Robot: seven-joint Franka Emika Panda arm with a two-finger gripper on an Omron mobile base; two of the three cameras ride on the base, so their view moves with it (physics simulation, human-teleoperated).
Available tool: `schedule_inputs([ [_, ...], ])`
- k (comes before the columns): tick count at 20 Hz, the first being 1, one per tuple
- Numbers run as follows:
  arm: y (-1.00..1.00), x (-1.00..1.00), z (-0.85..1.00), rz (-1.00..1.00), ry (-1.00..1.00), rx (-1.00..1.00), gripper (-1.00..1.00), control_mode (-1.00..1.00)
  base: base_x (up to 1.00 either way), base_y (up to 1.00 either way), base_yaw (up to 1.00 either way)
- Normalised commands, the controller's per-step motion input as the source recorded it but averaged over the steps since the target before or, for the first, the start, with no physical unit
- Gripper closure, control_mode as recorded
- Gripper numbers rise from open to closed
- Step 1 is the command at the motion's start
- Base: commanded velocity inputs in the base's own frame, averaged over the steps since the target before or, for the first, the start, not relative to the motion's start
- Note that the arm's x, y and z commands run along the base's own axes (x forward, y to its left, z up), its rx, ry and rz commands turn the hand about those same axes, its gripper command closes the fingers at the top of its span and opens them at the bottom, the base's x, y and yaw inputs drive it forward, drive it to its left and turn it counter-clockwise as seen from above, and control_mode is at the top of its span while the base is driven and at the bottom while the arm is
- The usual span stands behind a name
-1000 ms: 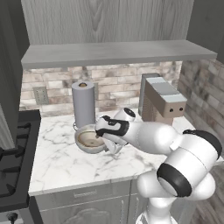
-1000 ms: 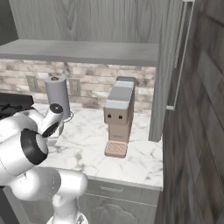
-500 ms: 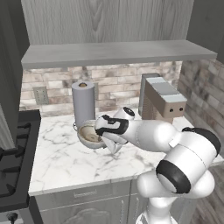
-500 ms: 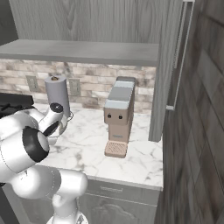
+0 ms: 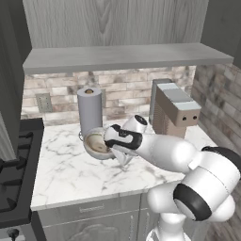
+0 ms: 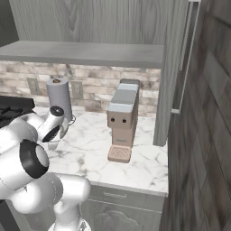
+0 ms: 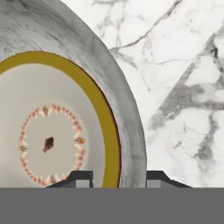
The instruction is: Pick up the bowls on the counter and stack them on top of one another in the open cabinet. Place the smaller bowl on top of the larger bowl.
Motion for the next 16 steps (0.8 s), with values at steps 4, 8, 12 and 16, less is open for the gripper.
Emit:
schedule_inputs([
  [4,0.00,-0.33,0.36,0.00,0.00,0.00,1.00,-1.00,0.00,0.00,0.00],
  [8,-0.03,-0.33,0.45,-0.01,0.00,0.00,1.00,-1.00,0.00,0.00,0.00],
  [12,-0.07,-0.33,0.59,-0.02,0.00,0.00,1.00,-1.00,0.00,0.00,0.00],
  [16,-0.09,-0.39,0.64,-0.01,0.00,0.00,1.00,-1.00,0.00,0.00,0.00],
])
